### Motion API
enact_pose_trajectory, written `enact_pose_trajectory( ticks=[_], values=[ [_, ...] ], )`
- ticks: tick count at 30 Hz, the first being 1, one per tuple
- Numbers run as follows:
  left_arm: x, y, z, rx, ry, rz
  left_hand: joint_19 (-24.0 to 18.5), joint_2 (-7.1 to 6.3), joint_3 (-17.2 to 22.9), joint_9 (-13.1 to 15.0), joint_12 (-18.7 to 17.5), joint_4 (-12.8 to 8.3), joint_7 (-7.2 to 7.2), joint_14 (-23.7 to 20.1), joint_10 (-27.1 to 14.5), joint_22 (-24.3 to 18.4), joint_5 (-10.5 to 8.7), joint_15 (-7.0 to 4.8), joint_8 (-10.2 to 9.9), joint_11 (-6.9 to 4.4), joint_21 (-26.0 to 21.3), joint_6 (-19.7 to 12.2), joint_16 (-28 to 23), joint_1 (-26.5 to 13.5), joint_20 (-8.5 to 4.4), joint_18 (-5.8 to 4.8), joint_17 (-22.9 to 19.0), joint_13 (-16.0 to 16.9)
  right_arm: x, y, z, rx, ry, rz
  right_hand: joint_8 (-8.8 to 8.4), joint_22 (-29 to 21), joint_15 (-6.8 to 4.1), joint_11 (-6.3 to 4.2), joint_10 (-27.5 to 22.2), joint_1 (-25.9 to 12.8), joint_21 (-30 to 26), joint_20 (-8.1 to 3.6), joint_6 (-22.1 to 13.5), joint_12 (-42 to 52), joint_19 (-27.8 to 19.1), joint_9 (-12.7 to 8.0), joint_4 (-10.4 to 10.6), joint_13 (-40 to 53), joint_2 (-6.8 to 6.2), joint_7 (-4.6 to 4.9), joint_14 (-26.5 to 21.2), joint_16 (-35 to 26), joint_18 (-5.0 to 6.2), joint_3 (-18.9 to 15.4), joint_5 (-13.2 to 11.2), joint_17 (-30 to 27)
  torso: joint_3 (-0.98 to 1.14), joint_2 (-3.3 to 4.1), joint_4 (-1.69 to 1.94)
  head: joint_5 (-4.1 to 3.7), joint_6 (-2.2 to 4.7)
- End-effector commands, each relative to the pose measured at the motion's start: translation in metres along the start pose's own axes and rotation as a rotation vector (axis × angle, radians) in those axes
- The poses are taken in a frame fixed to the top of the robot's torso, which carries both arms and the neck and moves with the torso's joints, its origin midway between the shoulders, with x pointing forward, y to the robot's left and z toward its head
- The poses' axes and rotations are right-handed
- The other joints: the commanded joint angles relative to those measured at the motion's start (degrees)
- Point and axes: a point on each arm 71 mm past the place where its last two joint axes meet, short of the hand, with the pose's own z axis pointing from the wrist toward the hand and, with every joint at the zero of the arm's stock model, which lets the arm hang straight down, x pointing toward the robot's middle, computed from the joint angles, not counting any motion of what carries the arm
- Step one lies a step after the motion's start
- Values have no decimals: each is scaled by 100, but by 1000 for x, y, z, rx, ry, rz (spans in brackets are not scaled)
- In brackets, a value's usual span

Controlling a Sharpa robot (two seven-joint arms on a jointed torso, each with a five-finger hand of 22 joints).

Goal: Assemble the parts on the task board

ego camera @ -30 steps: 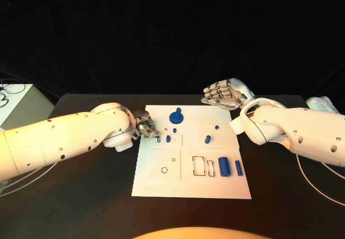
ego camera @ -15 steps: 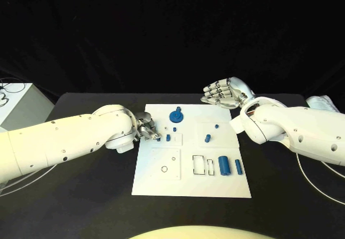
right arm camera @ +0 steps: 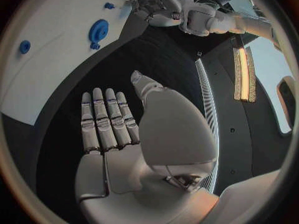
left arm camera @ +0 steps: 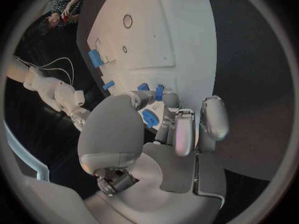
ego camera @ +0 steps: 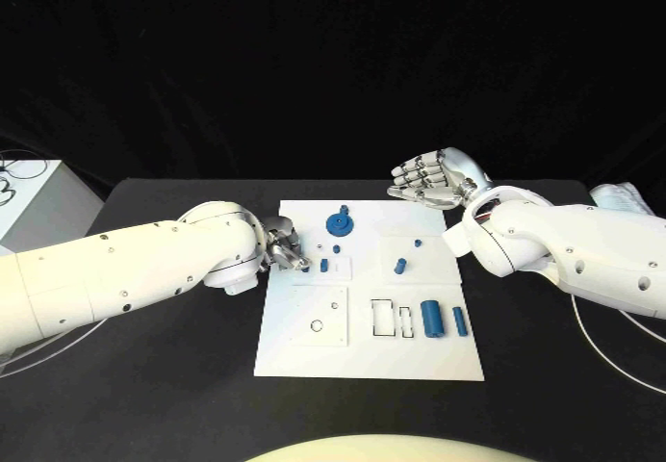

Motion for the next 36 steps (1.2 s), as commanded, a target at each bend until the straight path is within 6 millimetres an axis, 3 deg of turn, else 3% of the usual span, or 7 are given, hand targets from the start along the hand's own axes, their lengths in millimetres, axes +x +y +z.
enact_pose_trajectory(
  ticks=[1, 21, 26, 36],
  values=[
    [4, -2, 0, 3, 30, 41, 21, 30, 990, 486, 18, -959, -7, 413, 20, 4, 19, -40, 33, -4, 31, 26, 25, -45, 1, -53, 1001, -4, 2, 1, 0, -11, 18, -2, -36, -5, 11, 5, 52, -3, -8, 2, 27, -27, -43, -5, -30, 0, 68, 146, 30, -35, 28, 5, -1, -5, -5, 0, 0, -2, -1],
    [5, -2, 1, 1, 48, 56, 10, 29, 1017, 486, 6, -966, -4, 411, 3, -5, 6, -38, 41, 0, 26, 24, 24, -87, 0, -52, 997, -32, 1, 1, 0, -11, 17, -2, -41, -16, 12, 5, 56, -7, -8, 2, 32, -33, -51, -8, -33, 0, 70, 146, 33, -41, 27, 3, -1, -13, -1, 1, 3, -3, -9],
    [5, -3, 2, 1, 52, 48, -7, 84, 936, 485, 60, -791, -32, 415, 46, -9, -53, -39, 89, -10, 12, 52, 29, -438, 7, -51, 1012, 25, 1, 1, 0, -11, 17, -2, -41, -16, 12, 5, 56, -7, -8, 2, 32, -33, -51, -8, -33, 0, 70, 146, 33, -41, 27, 3, -1, -13, 0, 1, -1, -6, -16],
    [5, -4, 4, -1, 64, 38, -9, 36, 631, 452, 84, -557, -70, 411, 41, -17, -55, -61, 110, -36, -7, 85, 25, -783, -11, -49, 1005, 34, 1, 1, -1, -10, 18, -2, -44, -23, 12, 5, 58, -7, -9, 2, 34, -37, -58, -9, -36, 0, 70, 147, 33, -45, 27, 2, -1, -18, 2, 1, -2, -14, -19]
  ],
)
